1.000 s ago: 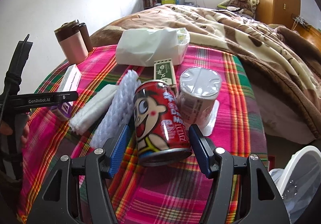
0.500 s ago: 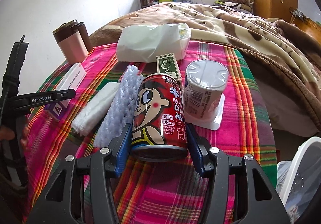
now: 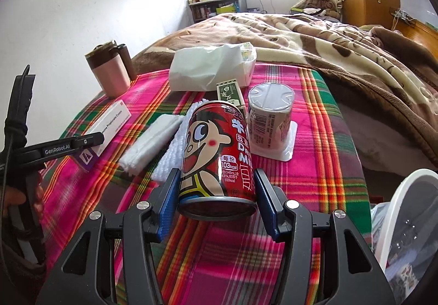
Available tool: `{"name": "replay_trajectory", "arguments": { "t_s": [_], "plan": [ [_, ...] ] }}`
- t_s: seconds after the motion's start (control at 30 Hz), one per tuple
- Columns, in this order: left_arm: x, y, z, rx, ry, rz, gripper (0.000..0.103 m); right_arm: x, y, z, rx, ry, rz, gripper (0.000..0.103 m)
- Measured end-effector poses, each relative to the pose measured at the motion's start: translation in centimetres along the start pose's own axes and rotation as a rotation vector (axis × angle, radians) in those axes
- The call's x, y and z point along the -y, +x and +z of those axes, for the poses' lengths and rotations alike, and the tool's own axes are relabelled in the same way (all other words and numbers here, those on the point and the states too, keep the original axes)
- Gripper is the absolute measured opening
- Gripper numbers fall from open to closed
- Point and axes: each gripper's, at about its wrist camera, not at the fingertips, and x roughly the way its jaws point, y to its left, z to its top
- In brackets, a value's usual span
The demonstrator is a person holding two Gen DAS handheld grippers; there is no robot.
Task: Collect trash
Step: 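Lift the cream box and red can off the bed with both grippers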
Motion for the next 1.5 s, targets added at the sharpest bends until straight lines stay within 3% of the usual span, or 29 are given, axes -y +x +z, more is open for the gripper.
{"name": "replay_trajectory", "arguments": {
  "t_s": [0.37,0.93,1.23,1.5],
  "plan": [
    [1.1,-0.5,-1.7,-0.020,0.007,-0.031,0.023,0.1,-1.0,-0.8,0.014,0.019,0.014,0.054],
    [2.2,2.0,-1.3,-0.056,0.045,0.032,0.022,0.1,-1.8,-1.4,0.022,0.026,0.014,0.054],
    [3.4,-1.8,-2.0,0.014,0.056,-0.029,0.022,0.6,-3.5,-1.8,0.058,0.039,0.019,0.054],
    [6.9,-6.1,-3.0,0.082,0.121,-0.099,0.022,2.5,-6.7,-2.2,0.119,0.074,-0.005,0.054]
  ]
}}
